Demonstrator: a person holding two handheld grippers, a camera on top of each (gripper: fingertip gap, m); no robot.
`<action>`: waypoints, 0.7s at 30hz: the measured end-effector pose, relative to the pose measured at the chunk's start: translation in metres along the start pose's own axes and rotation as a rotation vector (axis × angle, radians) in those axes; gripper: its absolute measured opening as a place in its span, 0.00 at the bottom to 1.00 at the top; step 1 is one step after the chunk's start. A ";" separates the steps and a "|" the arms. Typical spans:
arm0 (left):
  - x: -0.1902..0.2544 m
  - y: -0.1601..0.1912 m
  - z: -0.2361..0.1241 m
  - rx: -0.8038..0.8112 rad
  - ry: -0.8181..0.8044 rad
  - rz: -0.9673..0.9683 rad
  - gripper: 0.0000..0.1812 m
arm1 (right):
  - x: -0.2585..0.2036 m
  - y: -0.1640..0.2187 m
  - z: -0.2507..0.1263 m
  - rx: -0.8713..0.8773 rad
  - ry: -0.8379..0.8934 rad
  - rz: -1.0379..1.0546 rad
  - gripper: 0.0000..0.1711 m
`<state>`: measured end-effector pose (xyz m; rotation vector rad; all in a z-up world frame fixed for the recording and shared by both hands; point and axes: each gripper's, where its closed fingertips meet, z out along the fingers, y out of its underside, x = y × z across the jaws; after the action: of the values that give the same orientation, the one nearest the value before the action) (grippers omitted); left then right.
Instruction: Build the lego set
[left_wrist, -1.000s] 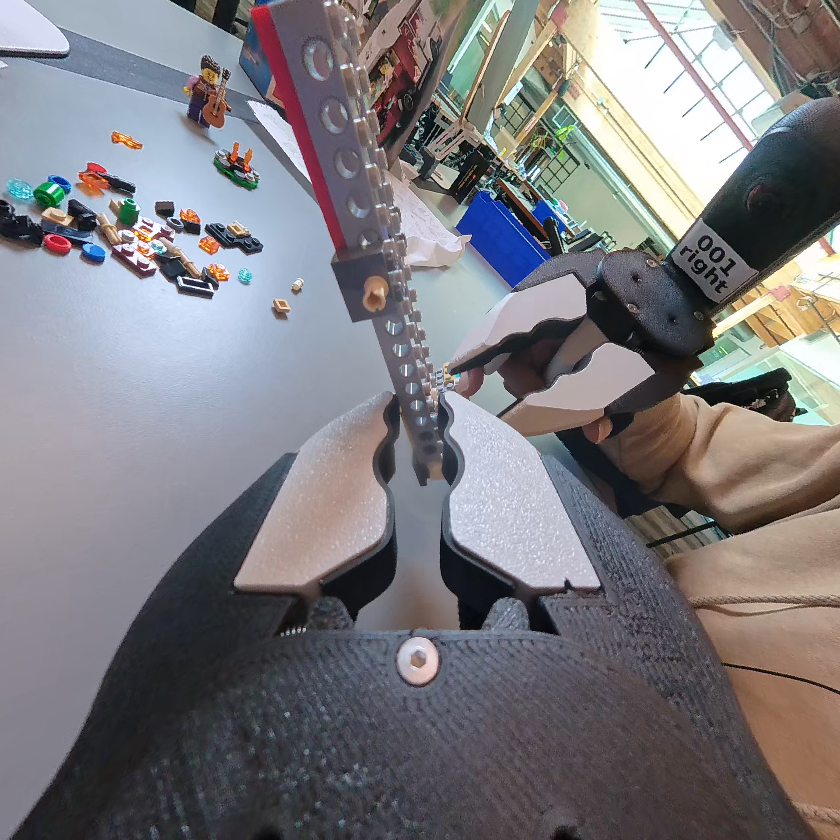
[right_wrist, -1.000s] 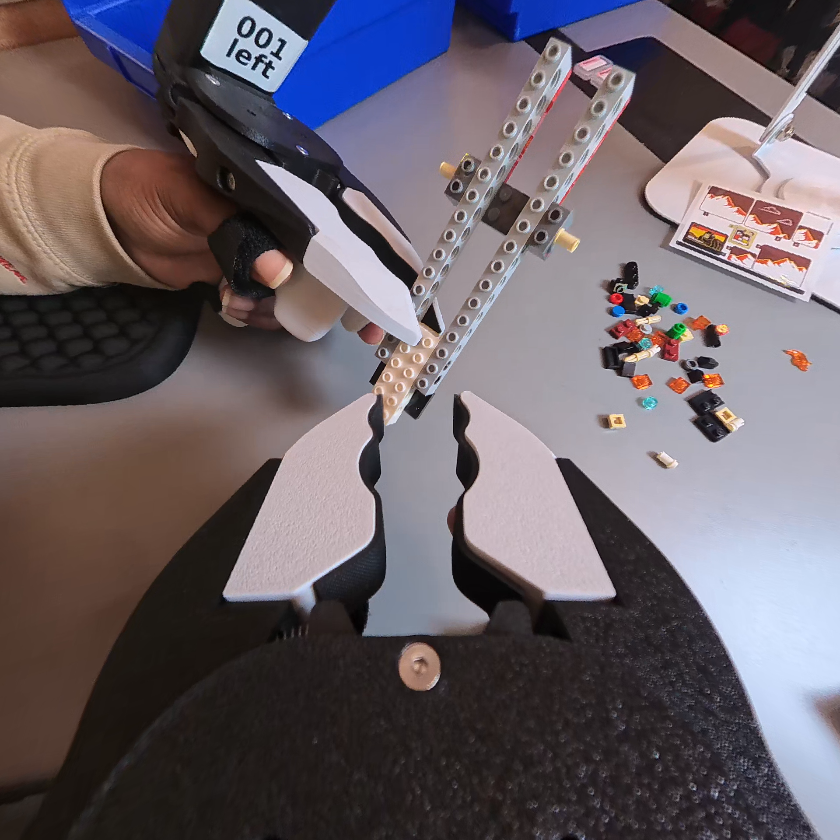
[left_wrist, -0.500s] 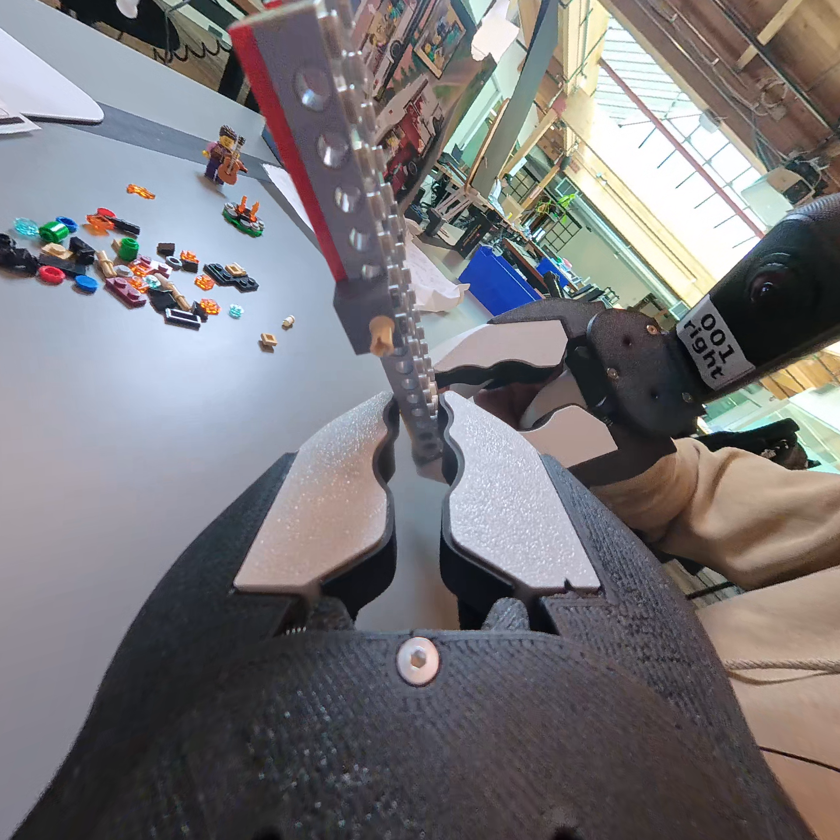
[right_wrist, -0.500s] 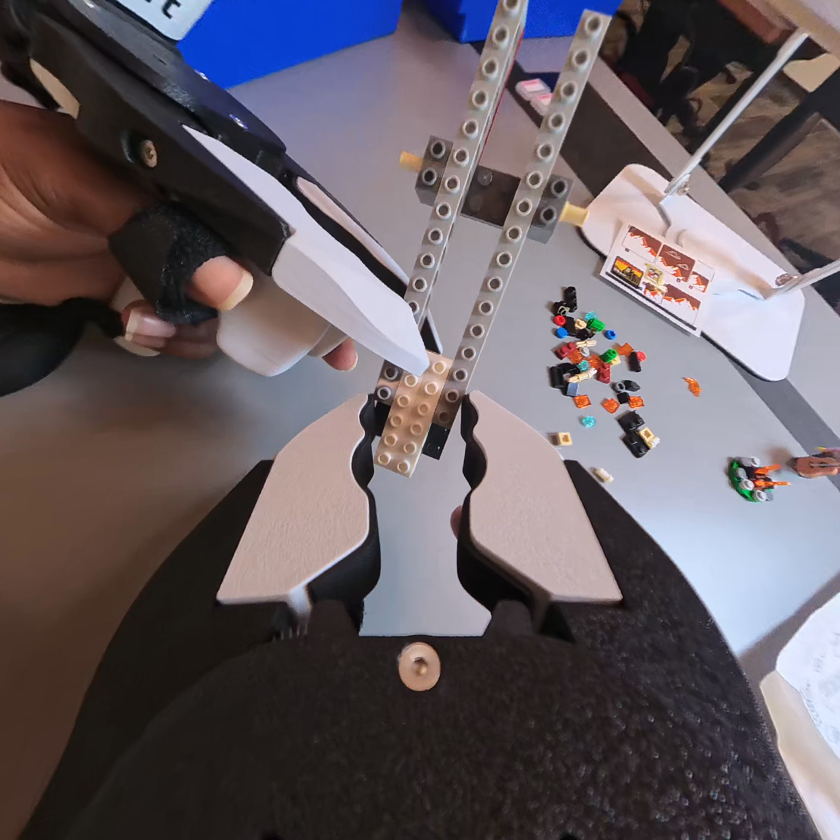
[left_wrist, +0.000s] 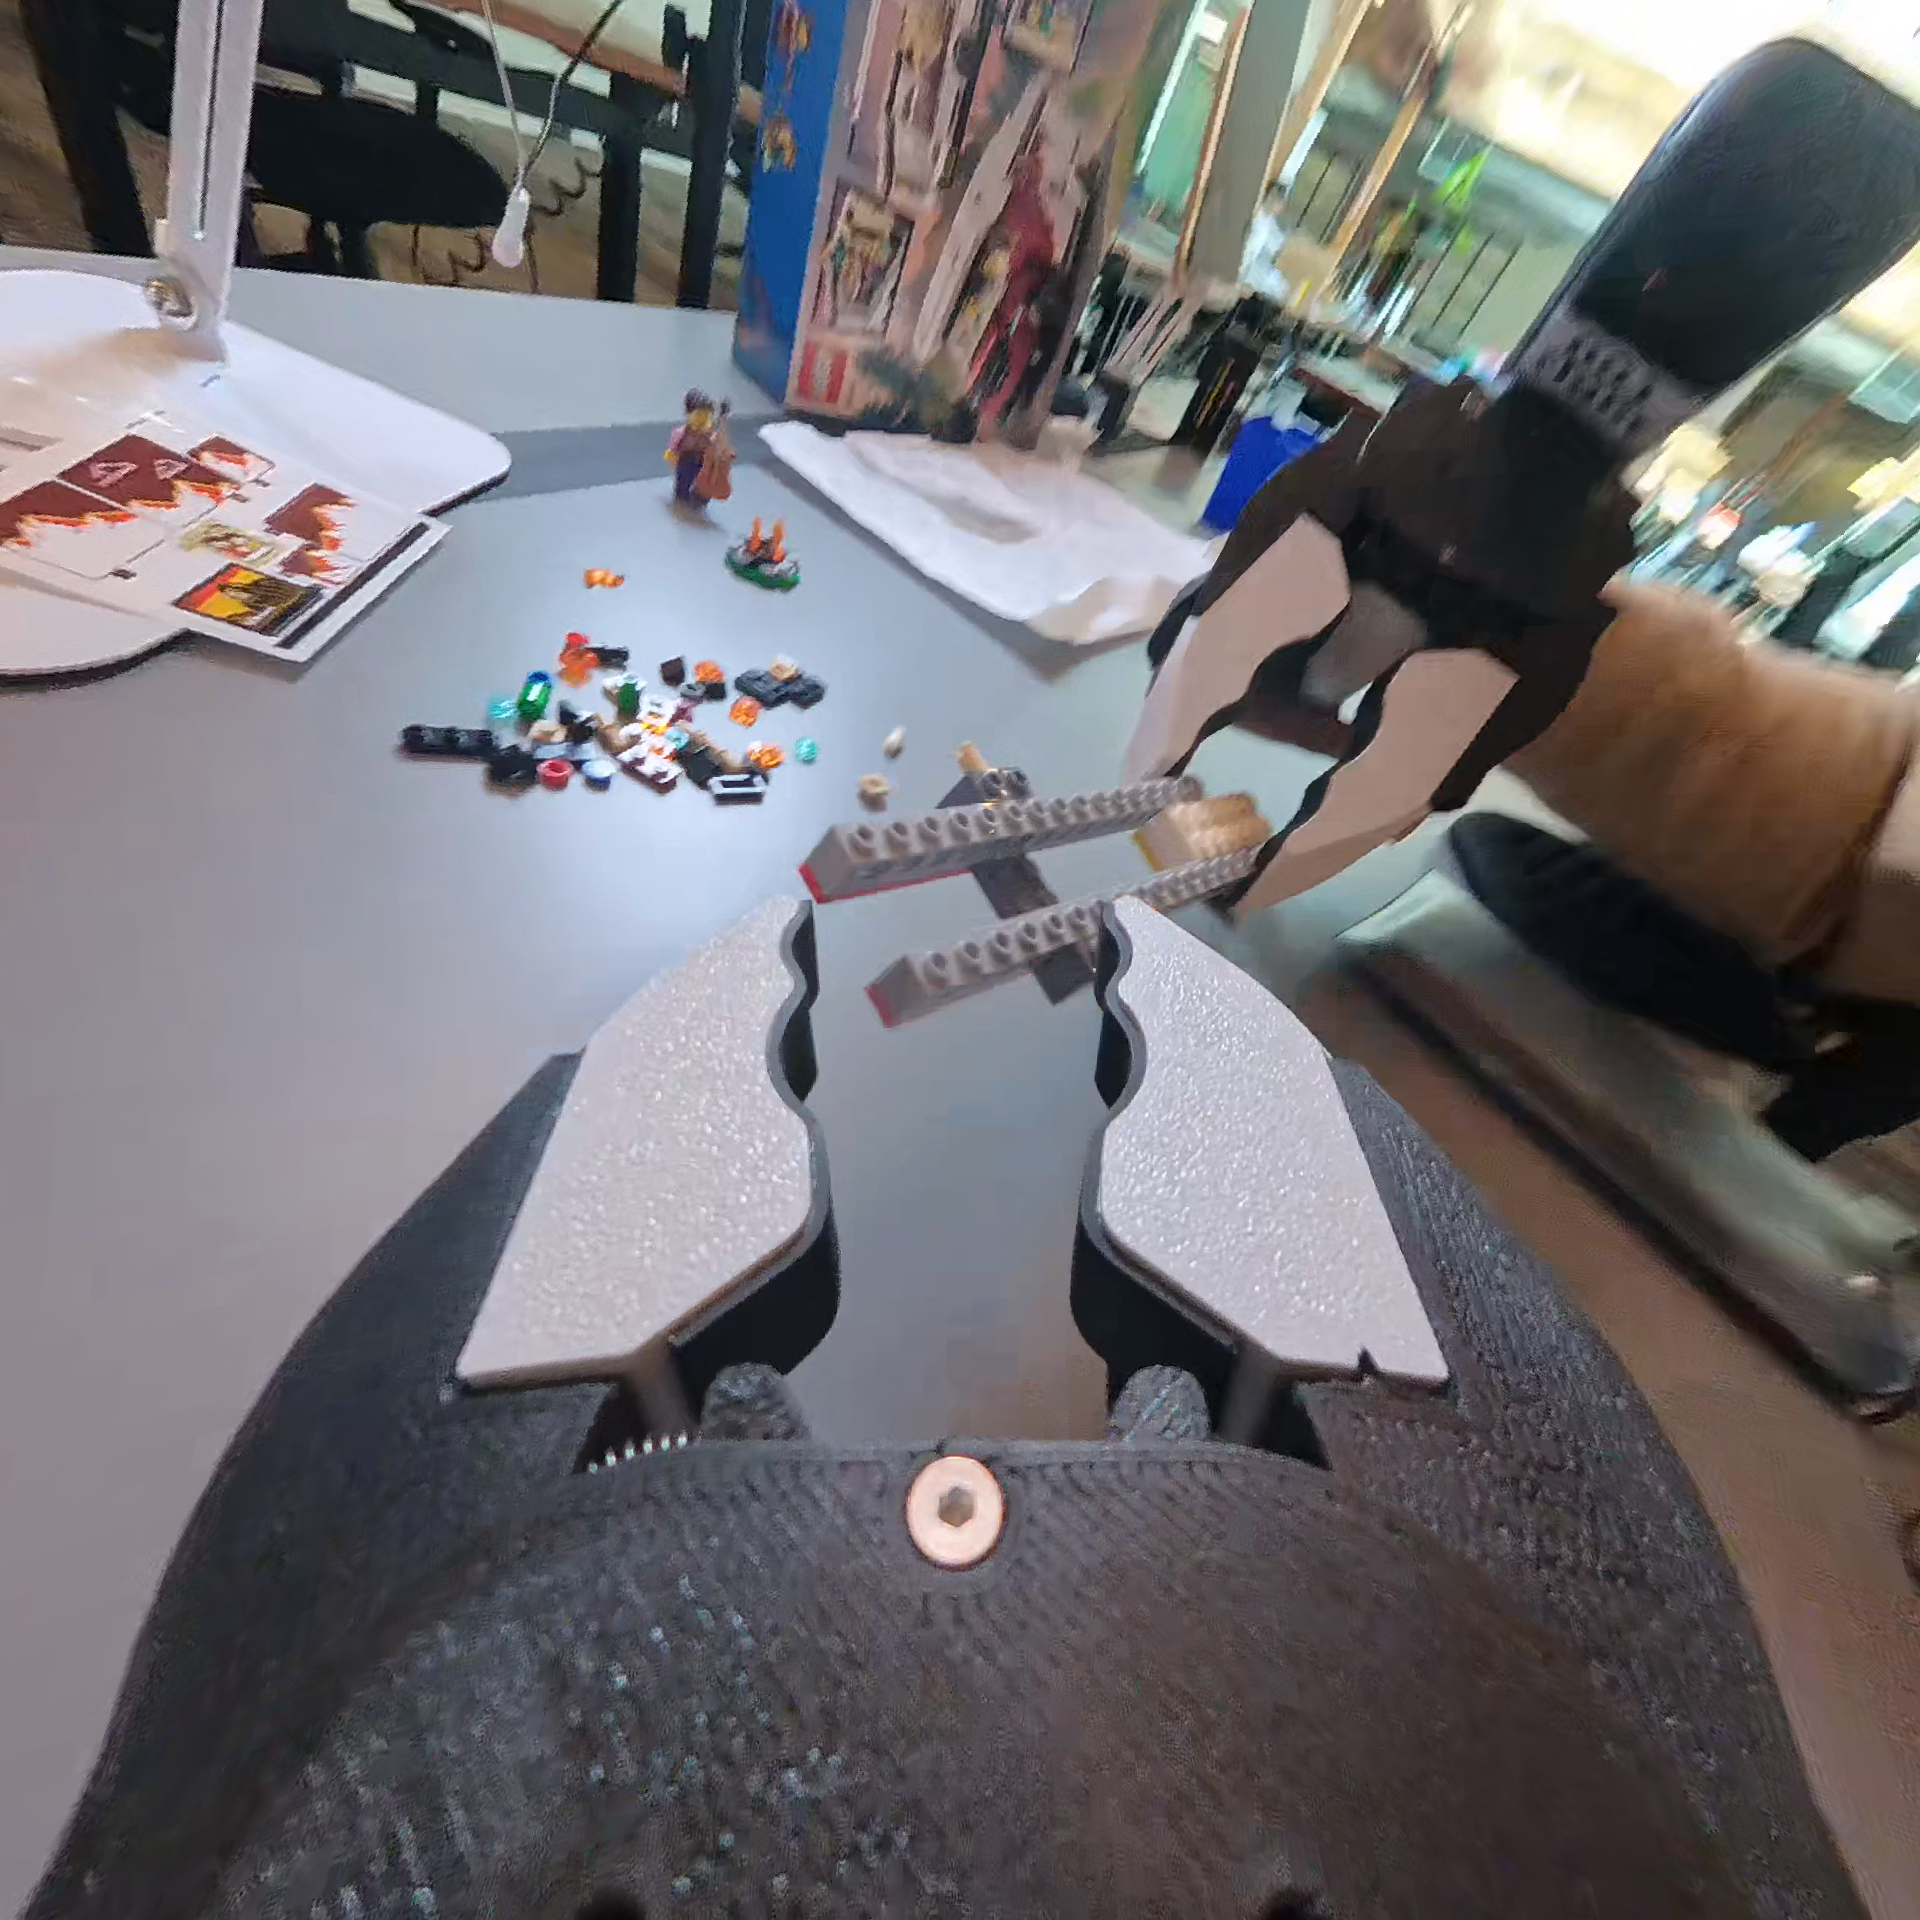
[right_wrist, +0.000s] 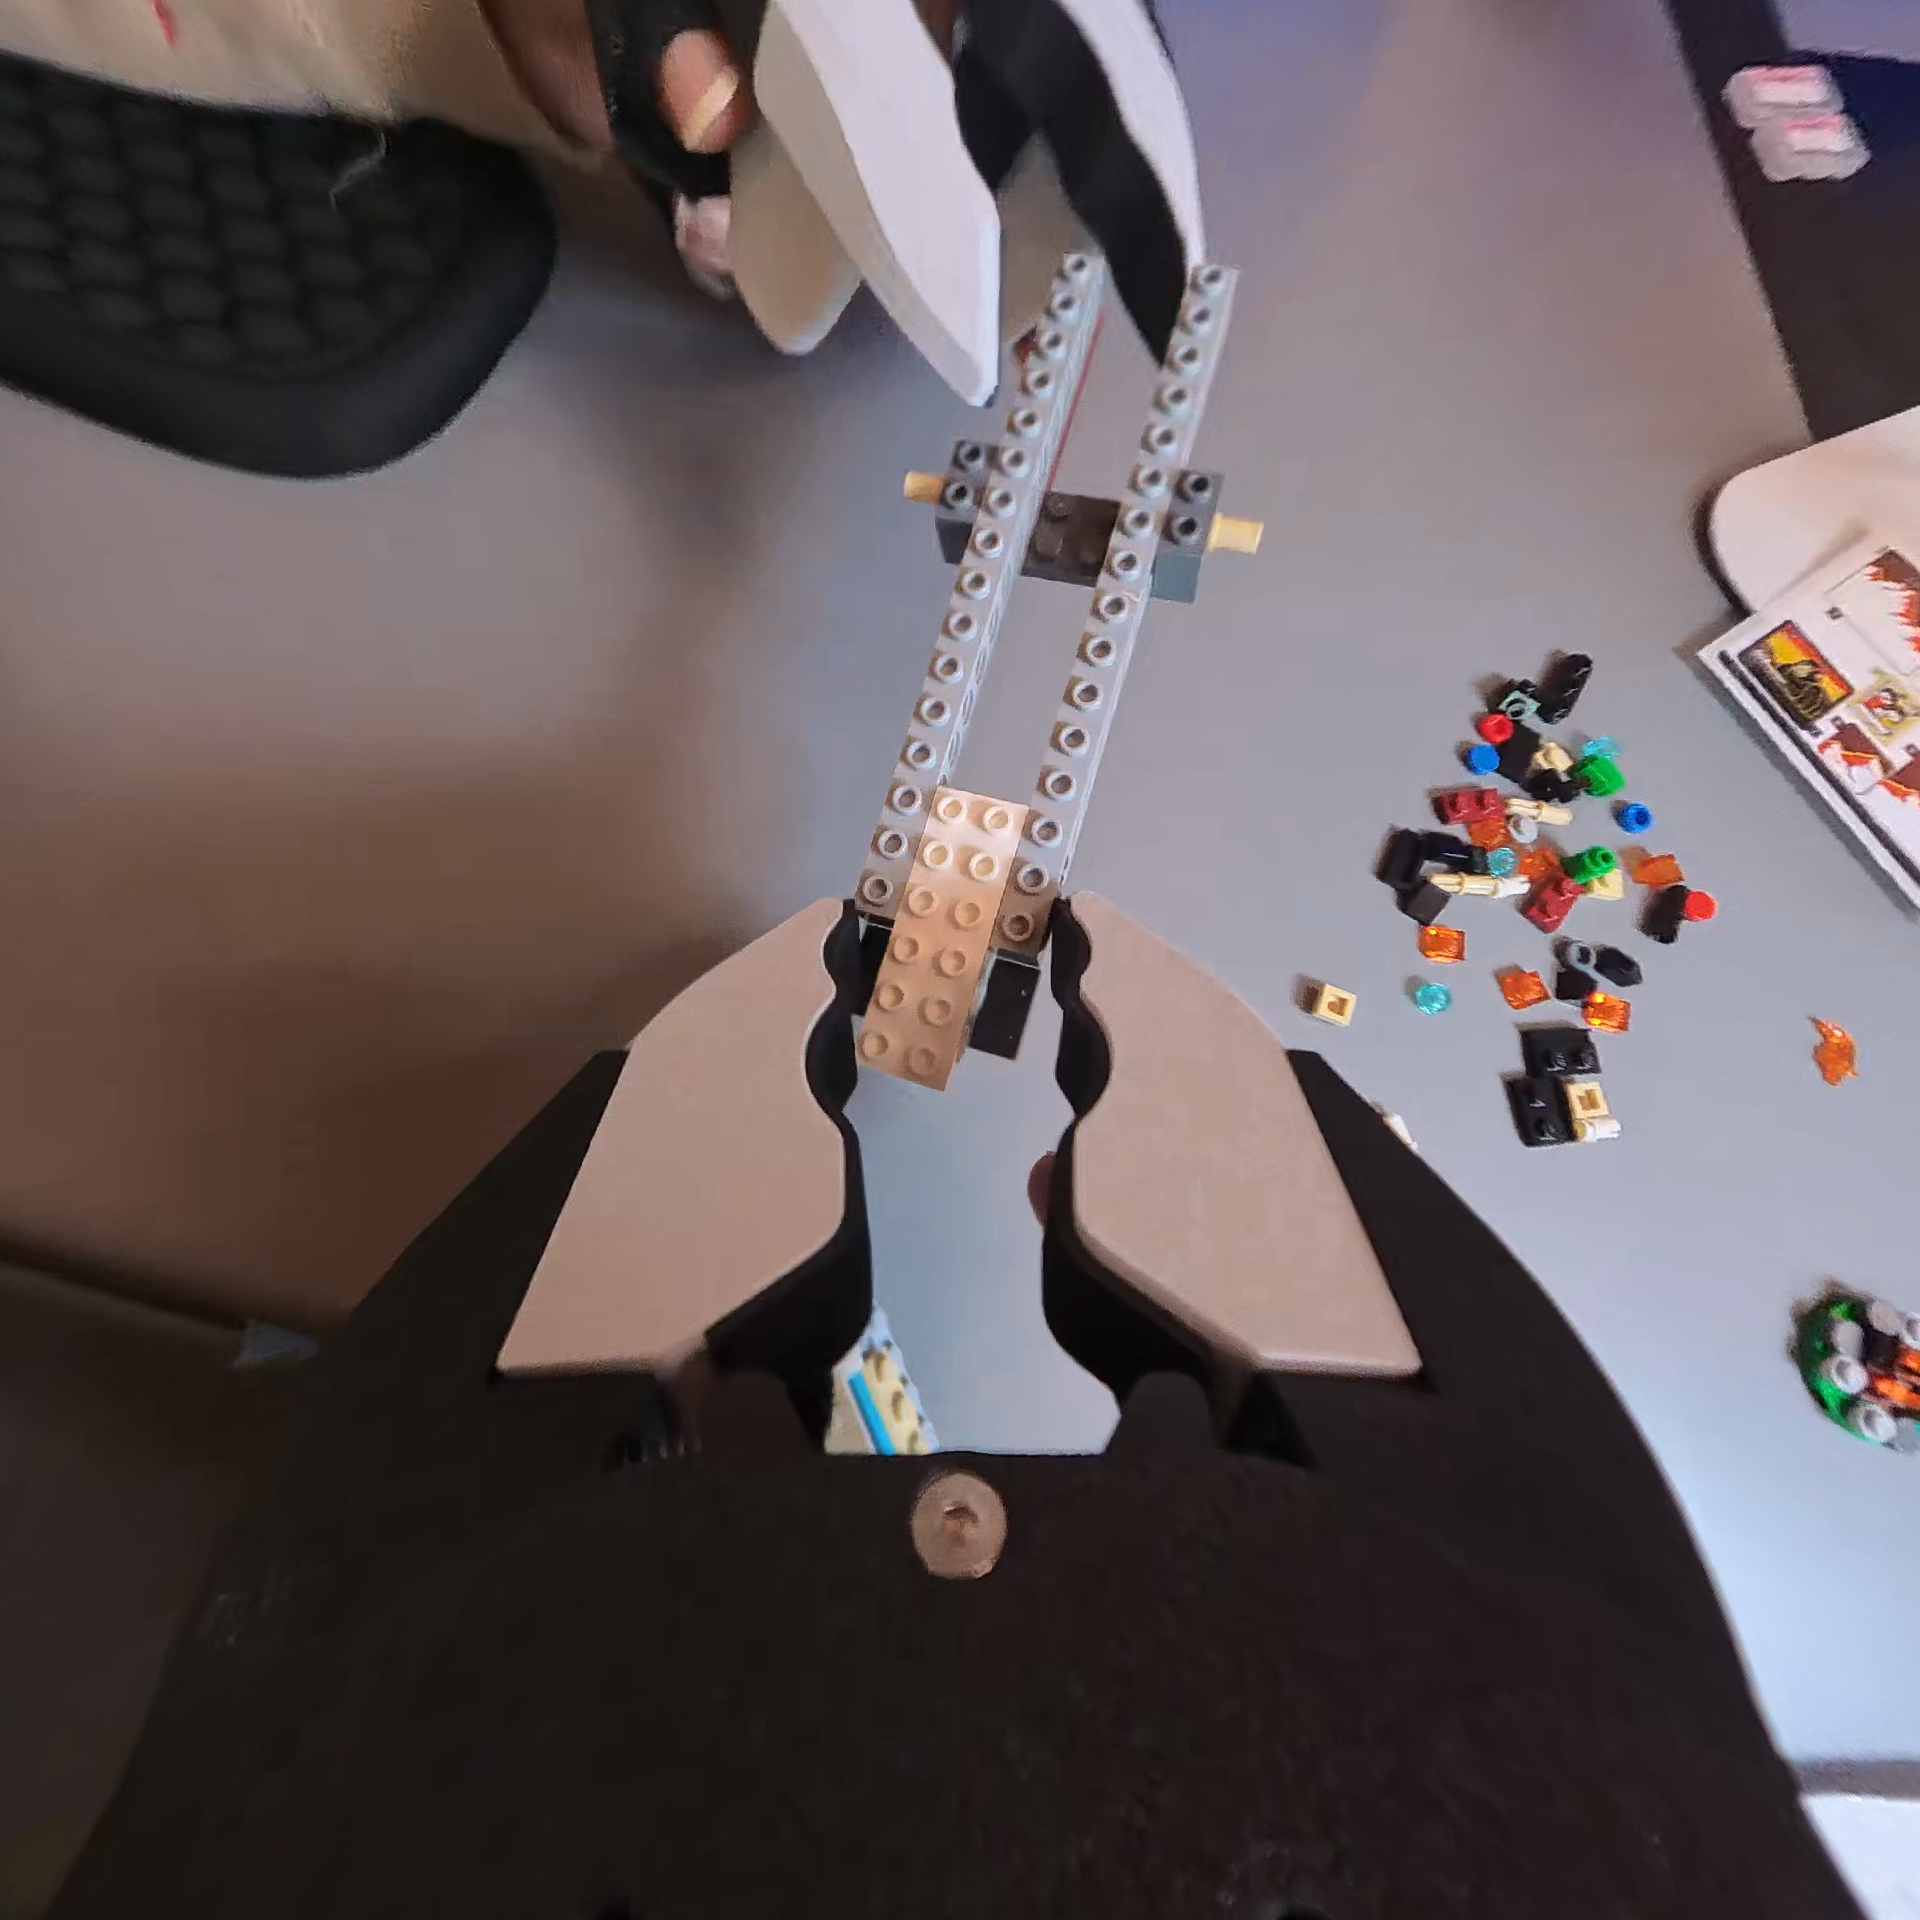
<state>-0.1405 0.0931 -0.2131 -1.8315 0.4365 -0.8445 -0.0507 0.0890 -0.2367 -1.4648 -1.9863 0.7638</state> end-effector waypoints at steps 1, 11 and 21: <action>-0.007 0.005 -0.001 -0.038 -0.041 0.051 0.30 | 0.000 0.002 0.001 -0.022 -0.021 -0.024 0.21; 0.010 0.055 0.006 -0.336 0.021 0.294 0.35 | -0.009 0.031 0.013 -0.216 -0.230 -0.173 0.21; 0.020 0.078 0.007 -0.475 0.018 0.446 0.21 | 0.028 0.032 -0.002 -0.243 -0.037 -0.122 0.25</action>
<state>-0.1149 0.0534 -0.2792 -2.0354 1.0846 -0.4703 -0.0356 0.1241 -0.2562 -1.4547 -2.2372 0.5152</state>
